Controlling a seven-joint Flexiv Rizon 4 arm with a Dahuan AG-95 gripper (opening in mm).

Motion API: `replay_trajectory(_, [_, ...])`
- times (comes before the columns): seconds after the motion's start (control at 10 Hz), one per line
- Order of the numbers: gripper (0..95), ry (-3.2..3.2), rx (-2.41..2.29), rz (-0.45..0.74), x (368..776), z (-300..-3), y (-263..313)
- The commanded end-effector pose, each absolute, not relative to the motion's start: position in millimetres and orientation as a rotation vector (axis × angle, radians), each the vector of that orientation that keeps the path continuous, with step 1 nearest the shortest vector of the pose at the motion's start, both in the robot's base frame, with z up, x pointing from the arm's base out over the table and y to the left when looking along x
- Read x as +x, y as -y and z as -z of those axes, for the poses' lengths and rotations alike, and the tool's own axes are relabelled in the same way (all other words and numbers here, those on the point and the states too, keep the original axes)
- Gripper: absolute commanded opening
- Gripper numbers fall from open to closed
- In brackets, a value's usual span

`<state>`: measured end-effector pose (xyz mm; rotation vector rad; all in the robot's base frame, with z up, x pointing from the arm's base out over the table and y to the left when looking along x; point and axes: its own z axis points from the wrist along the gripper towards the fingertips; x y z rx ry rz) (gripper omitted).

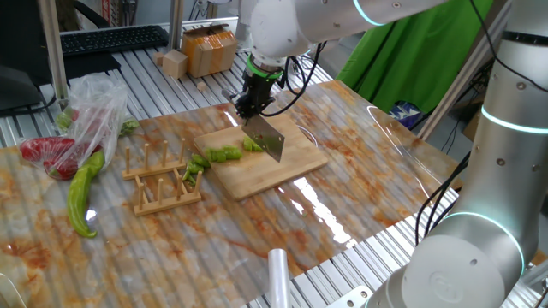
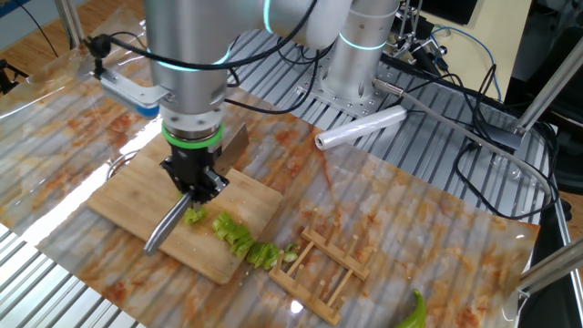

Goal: Chop the chili peppers

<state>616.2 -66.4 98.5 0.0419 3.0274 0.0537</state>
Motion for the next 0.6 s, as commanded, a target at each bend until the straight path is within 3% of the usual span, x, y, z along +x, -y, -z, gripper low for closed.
replay_trajectory(0.1, [0.0,-3.035,0.04,-0.065,616.6,-99.0,69.7])
replay_trajectory(0.6, [0.0,-3.036,0.052,-0.081,617.8,-98.1,73.4])
